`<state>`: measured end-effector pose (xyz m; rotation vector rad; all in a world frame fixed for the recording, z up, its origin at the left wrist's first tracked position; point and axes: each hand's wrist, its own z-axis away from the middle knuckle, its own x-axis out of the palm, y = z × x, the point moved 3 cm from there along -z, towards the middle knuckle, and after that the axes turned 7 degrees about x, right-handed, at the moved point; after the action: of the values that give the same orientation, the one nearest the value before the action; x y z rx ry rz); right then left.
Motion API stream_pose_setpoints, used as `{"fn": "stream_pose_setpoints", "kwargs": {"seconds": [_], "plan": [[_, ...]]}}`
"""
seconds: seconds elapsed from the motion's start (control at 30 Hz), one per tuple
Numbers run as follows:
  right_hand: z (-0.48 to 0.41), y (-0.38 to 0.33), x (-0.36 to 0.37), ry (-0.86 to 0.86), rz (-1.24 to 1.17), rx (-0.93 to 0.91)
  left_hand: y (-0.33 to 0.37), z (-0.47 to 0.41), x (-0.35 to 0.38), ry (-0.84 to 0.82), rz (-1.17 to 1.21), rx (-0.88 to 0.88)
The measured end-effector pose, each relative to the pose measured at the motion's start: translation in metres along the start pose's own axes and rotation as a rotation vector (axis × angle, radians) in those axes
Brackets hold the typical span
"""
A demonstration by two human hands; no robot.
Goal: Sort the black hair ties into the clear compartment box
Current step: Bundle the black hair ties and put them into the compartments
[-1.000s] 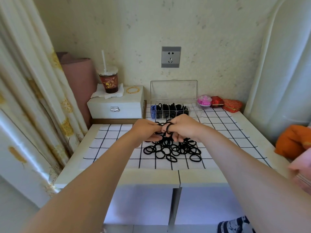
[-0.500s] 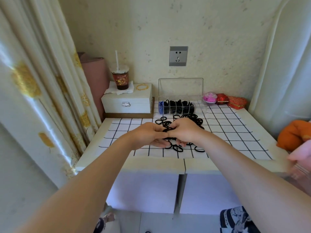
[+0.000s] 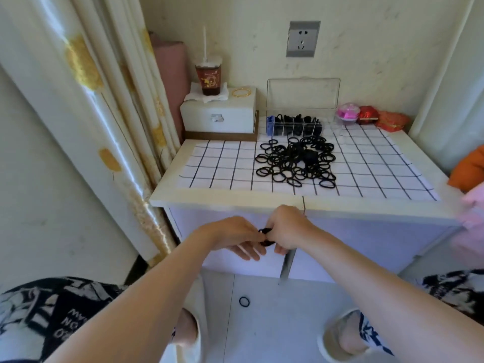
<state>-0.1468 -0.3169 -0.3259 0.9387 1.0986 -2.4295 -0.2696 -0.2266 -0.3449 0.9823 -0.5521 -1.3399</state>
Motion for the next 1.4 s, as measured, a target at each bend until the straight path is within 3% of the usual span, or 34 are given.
{"fn": "stream_pose_setpoints", "kwargs": {"seconds": [0.13,0.37,0.47,0.63,0.87,1.1,1.2,1.4], "plan": [[-0.025,0.040,0.060,-0.251,-0.019,0.094,-0.057,-0.019,0.009,-0.133,-0.104,-0.144],[-0.089,0.091,0.145,-0.330,-0.014,0.193,-0.160,-0.091,0.016,0.095,-0.346,-0.253],[-0.114,0.106,0.177,-0.331,0.082,0.180,-0.203,-0.112,0.022,0.120,-0.466,-0.290],[-0.143,0.132,0.217,-0.267,0.111,0.185,-0.257,-0.137,0.032,0.242,-0.473,-0.370],[-0.172,0.163,0.261,-0.203,0.090,0.195,-0.289,-0.175,0.047,0.210,-0.590,-0.399],[-0.179,0.163,0.272,-0.222,0.148,0.190,-0.293,-0.185,0.056,0.032,-0.859,-0.342],[-0.178,0.159,0.265,-0.246,0.134,0.183,-0.293,-0.182,0.057,-0.050,-0.747,-0.291],[-0.155,0.143,0.206,-0.376,0.106,0.190,-0.240,-0.160,0.039,-0.032,-0.296,-0.269]]}}
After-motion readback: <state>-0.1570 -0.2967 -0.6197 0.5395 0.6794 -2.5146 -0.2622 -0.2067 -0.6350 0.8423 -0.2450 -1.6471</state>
